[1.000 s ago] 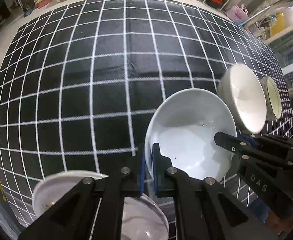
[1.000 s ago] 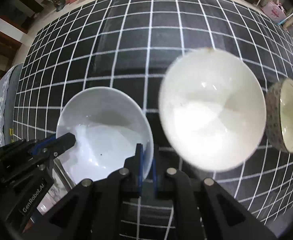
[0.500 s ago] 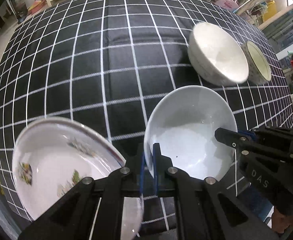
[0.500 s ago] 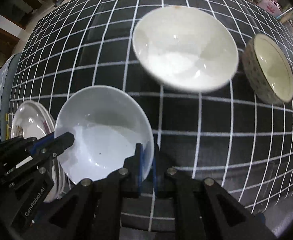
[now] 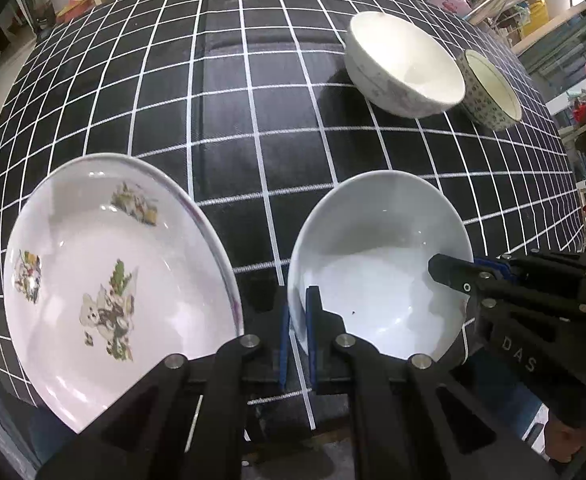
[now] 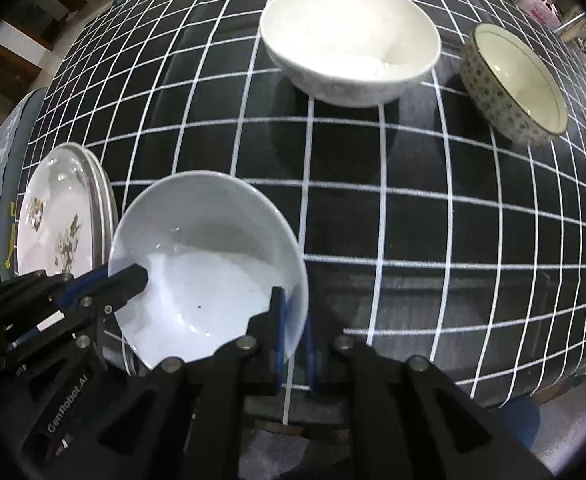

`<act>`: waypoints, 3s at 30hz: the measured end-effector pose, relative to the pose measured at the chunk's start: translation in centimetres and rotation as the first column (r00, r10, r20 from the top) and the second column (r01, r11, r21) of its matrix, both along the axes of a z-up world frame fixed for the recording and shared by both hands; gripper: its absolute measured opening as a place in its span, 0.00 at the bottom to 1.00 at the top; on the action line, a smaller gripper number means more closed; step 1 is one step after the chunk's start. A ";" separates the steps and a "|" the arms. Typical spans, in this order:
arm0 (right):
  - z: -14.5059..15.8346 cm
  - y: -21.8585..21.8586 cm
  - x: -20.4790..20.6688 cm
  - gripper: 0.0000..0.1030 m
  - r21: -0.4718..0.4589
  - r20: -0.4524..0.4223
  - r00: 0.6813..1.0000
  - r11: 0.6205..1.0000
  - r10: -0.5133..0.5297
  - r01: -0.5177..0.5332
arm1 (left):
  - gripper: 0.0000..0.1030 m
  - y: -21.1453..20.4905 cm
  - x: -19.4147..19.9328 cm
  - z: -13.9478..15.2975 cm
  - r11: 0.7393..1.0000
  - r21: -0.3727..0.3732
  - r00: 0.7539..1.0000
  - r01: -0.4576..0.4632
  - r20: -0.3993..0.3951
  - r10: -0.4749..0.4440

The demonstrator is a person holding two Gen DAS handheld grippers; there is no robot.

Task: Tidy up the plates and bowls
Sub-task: 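Carry the white bowl beside the plate stack and lower it, then open both grippers and release the white bowl, then move both grippers to the second white bowl and close on its rim, then lift and carry the second white bowl over the first white bowl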

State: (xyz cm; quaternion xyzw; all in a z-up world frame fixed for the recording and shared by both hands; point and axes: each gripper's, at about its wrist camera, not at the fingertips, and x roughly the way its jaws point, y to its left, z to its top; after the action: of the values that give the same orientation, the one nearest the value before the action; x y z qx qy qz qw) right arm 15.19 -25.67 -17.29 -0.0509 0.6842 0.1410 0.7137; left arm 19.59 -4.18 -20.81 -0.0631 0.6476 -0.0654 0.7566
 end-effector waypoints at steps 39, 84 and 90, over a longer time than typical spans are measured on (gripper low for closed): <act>10.7 -1.1 5.2 0.28 0.033 0.112 0.992 0.998 -0.049 0.045 | 0.32 -1.8 8.6 8.3 1.000 -0.010 0.992 0.007 0.129 -0.006; 0.1 0.5 15.2 0.10 0.007 0.058 0.997 0.998 -0.058 0.057 | 0.10 -5.9 23.2 -1.0 0.994 0.061 0.996 0.088 0.012 -0.089; -0.2 2.4 12.0 0.10 -0.011 0.050 0.998 0.999 -0.031 0.032 | 0.10 -5.2 21.1 -1.4 0.993 0.074 0.995 0.096 -0.003 -0.096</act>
State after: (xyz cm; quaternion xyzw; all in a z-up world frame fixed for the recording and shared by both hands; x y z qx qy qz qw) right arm 27.24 -23.30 -17.47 -0.0479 0.6679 0.1243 0.7322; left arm 40.72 -9.38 -22.21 -0.0039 0.6517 -0.0777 0.7545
